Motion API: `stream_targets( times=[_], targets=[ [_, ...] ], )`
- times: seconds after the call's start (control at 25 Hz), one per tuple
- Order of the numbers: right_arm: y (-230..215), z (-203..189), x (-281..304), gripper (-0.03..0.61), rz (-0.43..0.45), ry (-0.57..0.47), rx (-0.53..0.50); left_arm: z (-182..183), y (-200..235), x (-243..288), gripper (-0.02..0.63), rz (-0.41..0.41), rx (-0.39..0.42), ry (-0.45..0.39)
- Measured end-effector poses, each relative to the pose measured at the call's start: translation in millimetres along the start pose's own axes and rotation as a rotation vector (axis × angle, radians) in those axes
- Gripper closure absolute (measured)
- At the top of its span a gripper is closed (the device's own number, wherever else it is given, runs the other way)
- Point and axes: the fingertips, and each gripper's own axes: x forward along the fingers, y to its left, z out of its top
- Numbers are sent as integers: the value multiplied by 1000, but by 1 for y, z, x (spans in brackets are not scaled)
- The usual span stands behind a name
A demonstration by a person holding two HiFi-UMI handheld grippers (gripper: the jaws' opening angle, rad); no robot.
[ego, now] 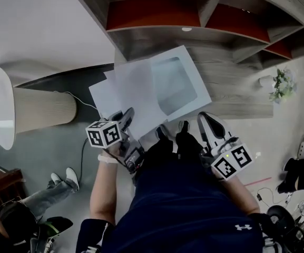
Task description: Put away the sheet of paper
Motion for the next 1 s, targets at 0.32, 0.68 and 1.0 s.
stream_targets(
  times=[0.32, 0.68, 1.0],
  targets=[
    [-16, -1, 19, 572, 37, 56, 32, -29, 60, 41, 598, 35, -167, 56],
    [-36, 0, 26, 572, 53, 86, 58, -61, 86, 43, 598, 164, -303, 85],
    [-47, 3, 29, 572, 76, 100, 59, -69, 90, 54, 598, 179, -400, 66]
  ],
)
